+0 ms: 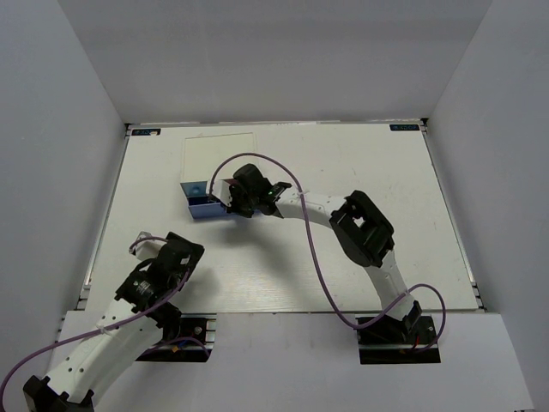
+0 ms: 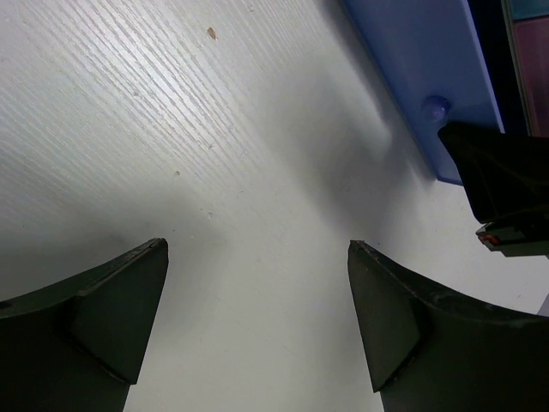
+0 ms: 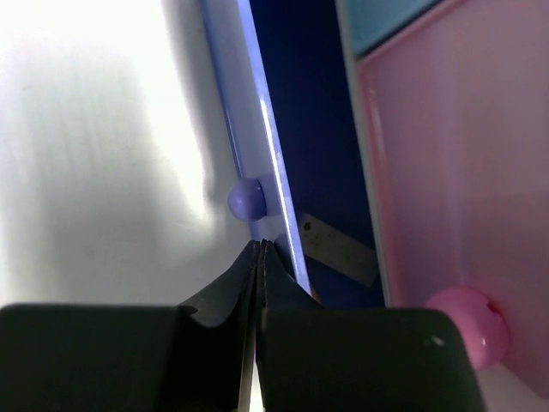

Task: Sort the stationery into containers
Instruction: Close the drawer in the storage box.

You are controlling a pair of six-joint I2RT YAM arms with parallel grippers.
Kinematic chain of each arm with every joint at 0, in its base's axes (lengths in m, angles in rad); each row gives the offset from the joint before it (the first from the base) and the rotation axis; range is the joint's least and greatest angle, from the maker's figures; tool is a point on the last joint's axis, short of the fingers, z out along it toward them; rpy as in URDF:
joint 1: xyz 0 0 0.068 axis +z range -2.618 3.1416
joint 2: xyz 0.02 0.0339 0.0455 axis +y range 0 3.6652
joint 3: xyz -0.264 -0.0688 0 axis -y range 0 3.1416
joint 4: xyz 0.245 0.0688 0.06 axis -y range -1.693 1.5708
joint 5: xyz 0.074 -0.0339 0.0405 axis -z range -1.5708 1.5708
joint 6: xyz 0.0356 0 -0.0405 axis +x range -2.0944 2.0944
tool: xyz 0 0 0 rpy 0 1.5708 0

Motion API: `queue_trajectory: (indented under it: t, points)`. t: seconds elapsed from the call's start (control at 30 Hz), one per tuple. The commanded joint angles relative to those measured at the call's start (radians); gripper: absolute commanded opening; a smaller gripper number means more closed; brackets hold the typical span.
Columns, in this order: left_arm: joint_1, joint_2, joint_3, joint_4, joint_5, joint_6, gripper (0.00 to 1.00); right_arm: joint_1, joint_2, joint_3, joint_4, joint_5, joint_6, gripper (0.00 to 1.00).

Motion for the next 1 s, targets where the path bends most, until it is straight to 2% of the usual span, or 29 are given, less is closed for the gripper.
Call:
queue_trajectory:
  t: [0.0,0.13,0.43,0.67,0.77,0.8,0.83,0.87,0.97]
  points:
    - [-0.005,-0.005,0.015,-0.019,-0.005,-0.006,0.96,0.002,0.014,0.022,0.097,0.089,0.023,0.0]
    - [-0.005,0.004,0.015,-0.019,0.004,-0.006,0.96,0.007,0.014,0.017,0.099,0.103,0.023,0.0]
    - [-0.005,0.039,0.035,-0.01,0.005,-0.006,0.96,0.021,0.045,0.03,0.232,0.213,0.02,0.0]
    - [-0.005,0.049,0.035,-0.01,0.005,-0.006,0.96,0.016,0.049,0.031,0.245,0.21,0.026,0.0]
    - [-0.005,0.049,0.017,0.013,0.005,-0.006,0.96,0.007,0.014,0.022,0.187,0.091,0.032,0.0]
    - [-0.005,0.049,0.017,0.041,0.005,-0.006,0.96,0.002,-0.051,-0.004,0.153,0.03,0.032,0.0]
    - [-0.005,0.049,0.006,0.05,0.005,-0.006,0.96,-0.005,-0.081,-0.06,0.148,-0.041,0.029,0.0]
    - [-0.005,0.049,-0.003,0.059,0.005,-0.006,0.96,-0.005,-0.178,-0.128,0.139,-0.111,-0.003,0.0]
    - [-0.005,0.038,-0.012,0.093,0.005,0.021,0.97,-0.022,-0.28,-0.294,0.157,-0.216,-0.069,0.0]
